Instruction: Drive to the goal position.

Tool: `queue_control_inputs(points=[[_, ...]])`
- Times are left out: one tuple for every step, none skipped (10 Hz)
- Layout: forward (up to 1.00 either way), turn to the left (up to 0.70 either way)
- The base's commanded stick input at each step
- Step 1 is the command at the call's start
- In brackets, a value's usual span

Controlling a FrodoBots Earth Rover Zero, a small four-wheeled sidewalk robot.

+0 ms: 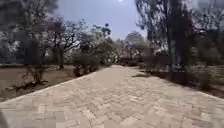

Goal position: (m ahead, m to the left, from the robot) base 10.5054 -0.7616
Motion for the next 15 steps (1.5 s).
queue_control_inputs(points=[[0.85, 0.0], [0.85, 0.0], [0.85, 0.0], [0.85, 0.0], [0.85, 0.0], [0.85, 0.0], [0.85, 0.0], [0.03, 0.0], [0.01, 0.0], [0.0, 0.0], [0.0, 0.0], [0.0, 0.0], [0.0, 0.0], [0.0, 0.0], [0.0, 0.0]])
